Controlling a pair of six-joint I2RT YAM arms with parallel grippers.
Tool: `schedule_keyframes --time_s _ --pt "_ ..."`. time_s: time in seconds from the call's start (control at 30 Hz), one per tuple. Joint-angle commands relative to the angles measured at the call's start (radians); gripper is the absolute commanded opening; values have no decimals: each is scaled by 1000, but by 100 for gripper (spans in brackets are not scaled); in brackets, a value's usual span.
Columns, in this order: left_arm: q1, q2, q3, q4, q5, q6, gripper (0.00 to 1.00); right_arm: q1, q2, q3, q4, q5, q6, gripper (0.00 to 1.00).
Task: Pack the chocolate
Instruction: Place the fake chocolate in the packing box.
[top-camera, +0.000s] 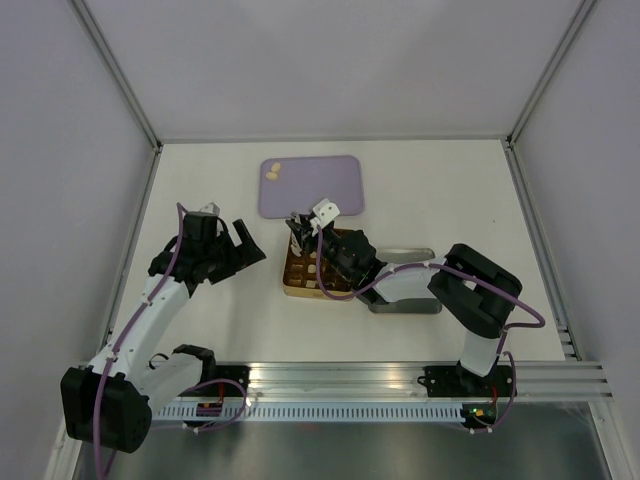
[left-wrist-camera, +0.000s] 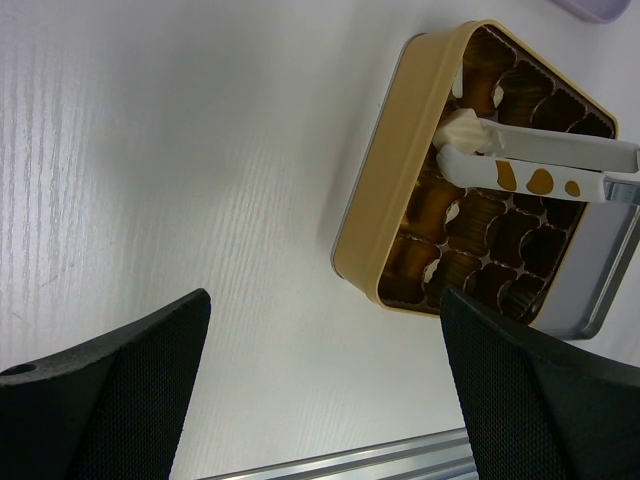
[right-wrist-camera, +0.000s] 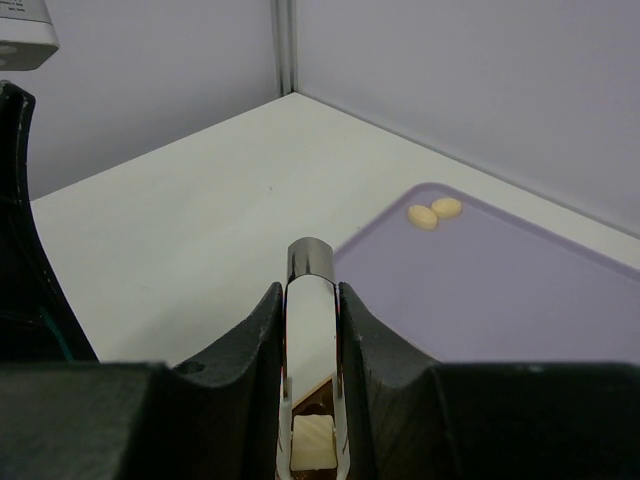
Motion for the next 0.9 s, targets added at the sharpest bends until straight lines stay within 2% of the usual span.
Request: schedule_keyframes --time_s 0.0,0.73,0.87 --pt "5 -12 -1 18 23 9 100 5 3 32 91 16 20 24" --pt "5 -22 -4 20 25 10 100 7 54 4 140 21 -6 24" --pt "5 -25 -4 18 30 9 100 5 47 4 135 9 3 28"
